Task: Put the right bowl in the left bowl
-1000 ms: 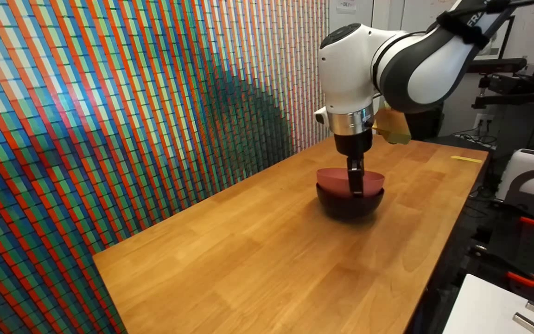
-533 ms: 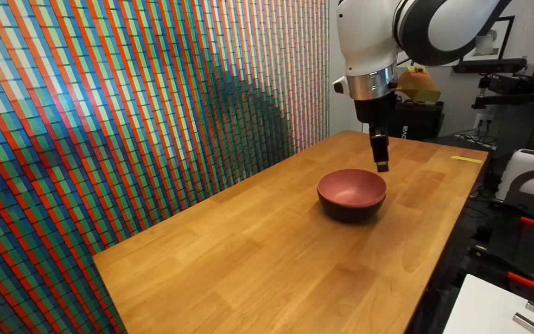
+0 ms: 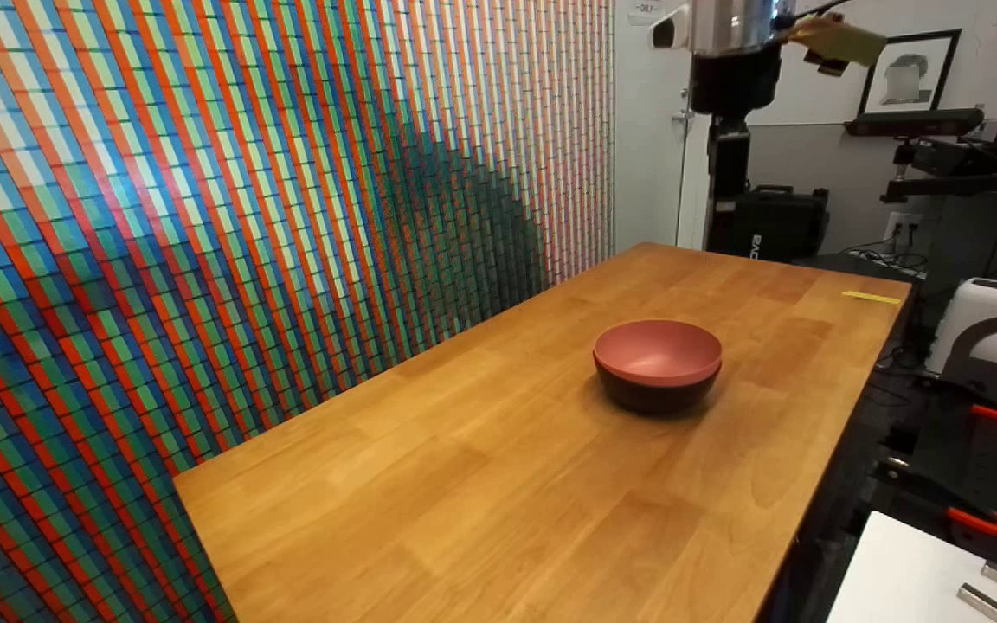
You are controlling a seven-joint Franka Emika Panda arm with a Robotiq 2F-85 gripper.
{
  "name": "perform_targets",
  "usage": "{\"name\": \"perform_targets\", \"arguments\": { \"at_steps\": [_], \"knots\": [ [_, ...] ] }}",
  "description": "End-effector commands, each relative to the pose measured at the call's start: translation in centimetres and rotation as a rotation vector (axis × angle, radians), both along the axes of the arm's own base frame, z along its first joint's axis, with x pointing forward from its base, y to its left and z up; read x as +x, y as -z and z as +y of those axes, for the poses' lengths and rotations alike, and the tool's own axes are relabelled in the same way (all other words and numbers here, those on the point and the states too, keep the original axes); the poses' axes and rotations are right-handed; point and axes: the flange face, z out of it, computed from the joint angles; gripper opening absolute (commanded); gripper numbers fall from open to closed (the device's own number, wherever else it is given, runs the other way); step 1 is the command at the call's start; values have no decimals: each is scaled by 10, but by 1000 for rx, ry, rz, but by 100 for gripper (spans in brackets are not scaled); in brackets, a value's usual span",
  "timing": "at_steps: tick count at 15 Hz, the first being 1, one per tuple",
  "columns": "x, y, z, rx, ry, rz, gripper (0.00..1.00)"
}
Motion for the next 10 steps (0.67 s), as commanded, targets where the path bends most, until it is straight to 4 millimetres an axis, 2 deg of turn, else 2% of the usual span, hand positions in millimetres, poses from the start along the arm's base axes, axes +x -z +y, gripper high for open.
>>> {"name": "perform_targets", "arguments": {
  "at_steps": [1, 3, 5, 10],
  "knots": [
    [-13, -66, -28, 74, 21, -45, 100],
    [-10, -91, -49, 96, 77, -89, 100],
    [0, -107, -76, 92, 151, -138, 100],
    [23, -125, -139, 96, 300, -184, 100]
  ]
}}
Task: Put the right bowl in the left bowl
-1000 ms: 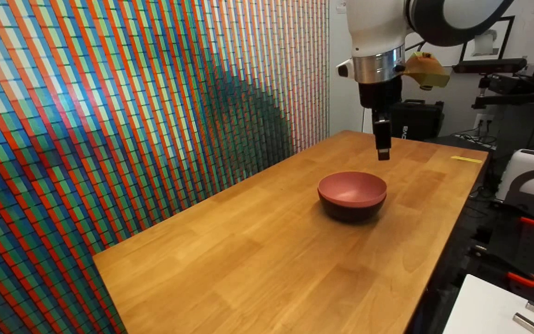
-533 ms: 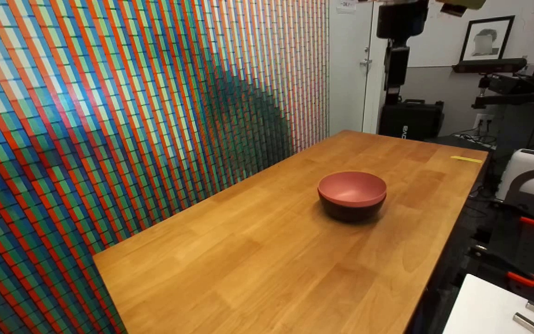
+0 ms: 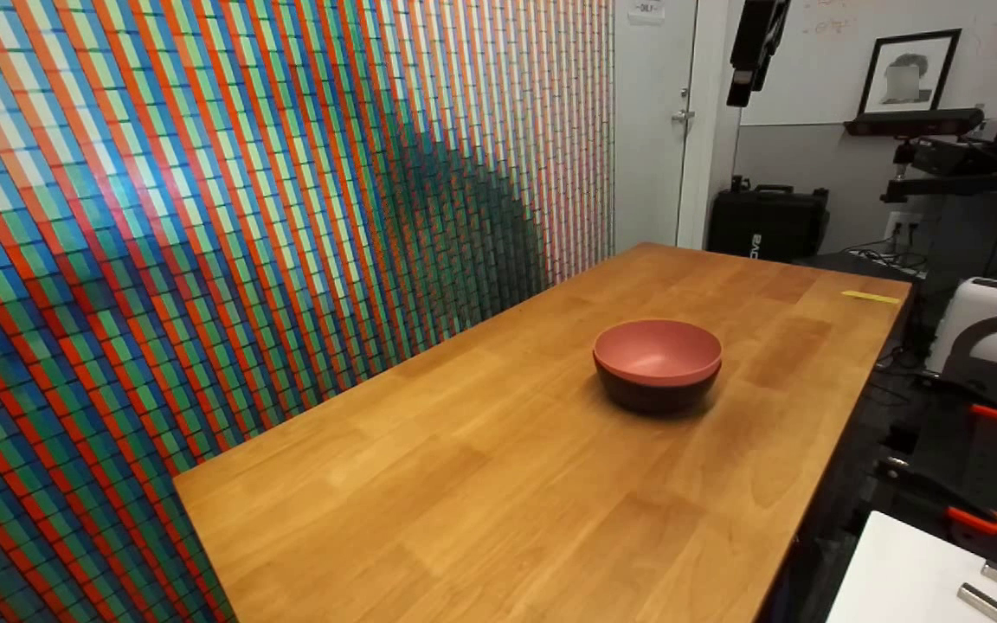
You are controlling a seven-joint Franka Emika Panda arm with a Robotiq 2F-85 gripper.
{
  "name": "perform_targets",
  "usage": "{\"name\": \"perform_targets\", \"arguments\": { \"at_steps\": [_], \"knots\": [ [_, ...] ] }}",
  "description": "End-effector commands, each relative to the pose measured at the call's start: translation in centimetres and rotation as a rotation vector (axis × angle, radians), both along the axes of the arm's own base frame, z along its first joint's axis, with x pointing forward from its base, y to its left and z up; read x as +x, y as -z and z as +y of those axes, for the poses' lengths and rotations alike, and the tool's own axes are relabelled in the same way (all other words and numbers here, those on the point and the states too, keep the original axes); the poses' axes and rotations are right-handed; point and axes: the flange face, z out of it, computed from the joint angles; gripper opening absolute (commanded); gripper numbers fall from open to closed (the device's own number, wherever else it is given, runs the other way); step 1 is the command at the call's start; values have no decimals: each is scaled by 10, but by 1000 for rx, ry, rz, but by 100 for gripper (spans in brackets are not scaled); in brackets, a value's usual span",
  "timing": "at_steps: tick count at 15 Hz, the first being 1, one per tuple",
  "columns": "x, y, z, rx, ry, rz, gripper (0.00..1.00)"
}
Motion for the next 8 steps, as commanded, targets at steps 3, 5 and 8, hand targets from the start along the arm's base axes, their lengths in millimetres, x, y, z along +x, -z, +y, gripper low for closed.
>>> {"name": "perform_targets", "arguments": {
  "at_steps": [3, 5, 8],
  "knots": [
    [9, -7, -32, 12, 71, -6, 100],
    [12, -8, -42, 16, 91, -2, 100],
    [14, -7, -42, 16, 92, 1, 100]
  ]
}}
